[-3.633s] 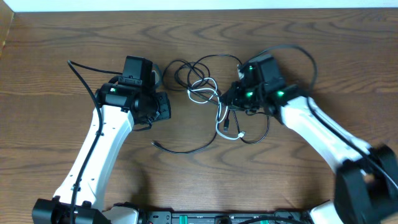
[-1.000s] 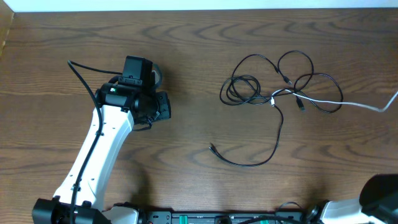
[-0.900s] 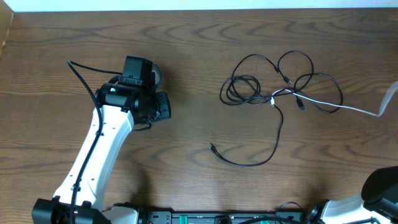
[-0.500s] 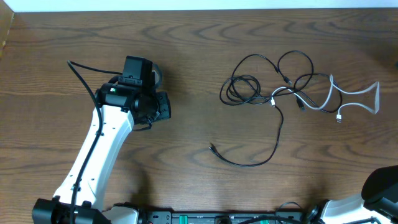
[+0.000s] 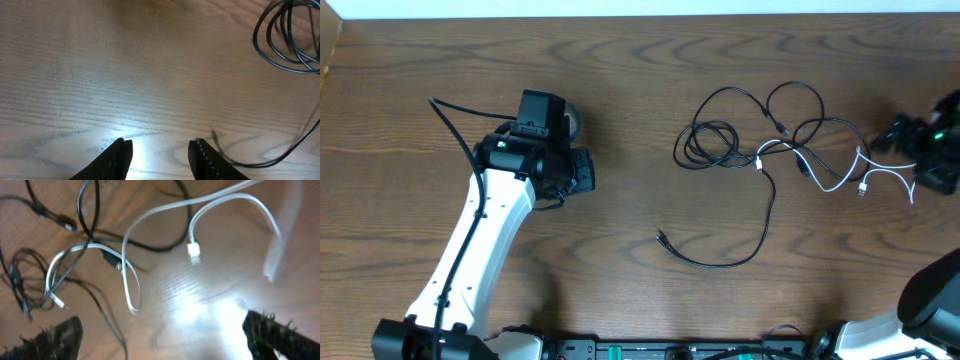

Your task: Untangle cables

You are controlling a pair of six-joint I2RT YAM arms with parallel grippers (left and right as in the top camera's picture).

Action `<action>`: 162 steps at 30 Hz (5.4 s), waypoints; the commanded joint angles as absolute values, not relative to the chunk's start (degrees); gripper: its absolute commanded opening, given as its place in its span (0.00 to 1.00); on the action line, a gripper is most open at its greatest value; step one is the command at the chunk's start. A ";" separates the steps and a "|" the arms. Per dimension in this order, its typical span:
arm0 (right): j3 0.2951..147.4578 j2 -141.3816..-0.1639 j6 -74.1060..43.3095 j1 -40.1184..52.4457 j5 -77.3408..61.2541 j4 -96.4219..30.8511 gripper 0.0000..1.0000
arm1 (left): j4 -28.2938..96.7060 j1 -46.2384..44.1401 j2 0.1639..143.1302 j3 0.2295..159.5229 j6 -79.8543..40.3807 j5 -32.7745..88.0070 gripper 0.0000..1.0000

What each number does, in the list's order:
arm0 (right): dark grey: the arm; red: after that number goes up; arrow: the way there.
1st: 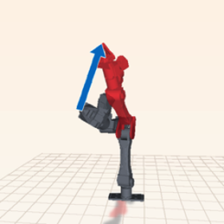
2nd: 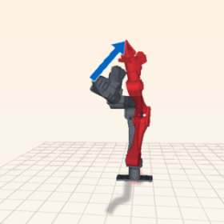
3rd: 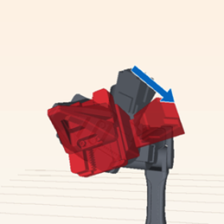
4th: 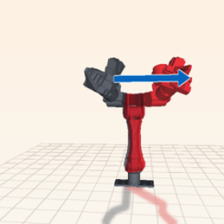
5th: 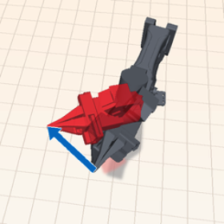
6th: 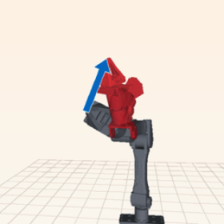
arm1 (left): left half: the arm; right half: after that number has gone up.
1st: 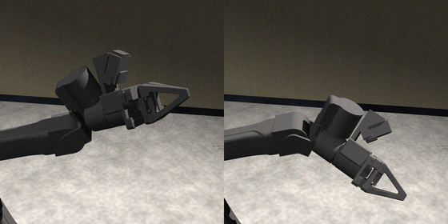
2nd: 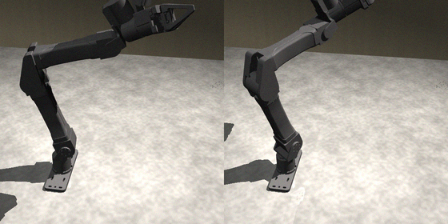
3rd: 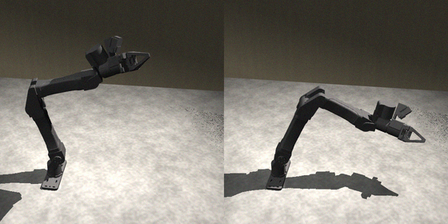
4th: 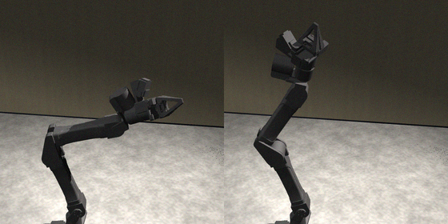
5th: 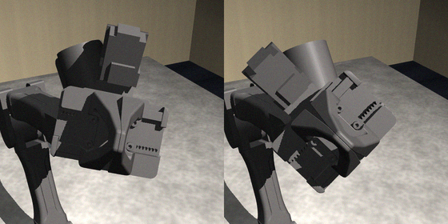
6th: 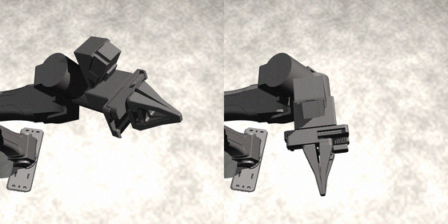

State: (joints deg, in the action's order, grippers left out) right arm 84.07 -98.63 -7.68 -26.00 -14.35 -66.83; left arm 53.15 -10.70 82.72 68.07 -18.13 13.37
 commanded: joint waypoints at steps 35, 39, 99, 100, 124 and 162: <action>86.11 -95.26 -10.85 -25.98 -18.15 -52.58 0.01 | 53.32 -10.68 82.30 68.55 -17.82 12.80 0.41; 100.90 -94.85 -10.87 -31.66 -17.47 -57.04 0.01 | 53.32 -10.68 82.30 68.55 -17.82 12.80 0.42; 97.32 -101.91 8.29 -26.76 -32.34 -63.11 0.78 | 53.34 -10.68 82.30 68.55 -17.82 12.75 0.42; 97.30 -101.91 9.10 -24.51 -30.46 -65.19 0.80 | 53.32 -10.68 82.30 68.55 -17.80 12.75 0.41; 74.52 -101.93 -42.04 13.04 -3.66 -48.90 0.84 | 53.93 -10.68 82.30 68.55 -17.80 6.79 0.43; 99.42 -101.01 -15.14 16.16 -25.63 -50.81 0.01 | 53.89 -10.68 82.30 68.55 -17.82 6.83 0.42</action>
State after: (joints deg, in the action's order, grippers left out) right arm 89.06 -101.95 -22.79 15.94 -28.73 -43.05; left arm 53.69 -10.70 82.72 68.07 -18.13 7.33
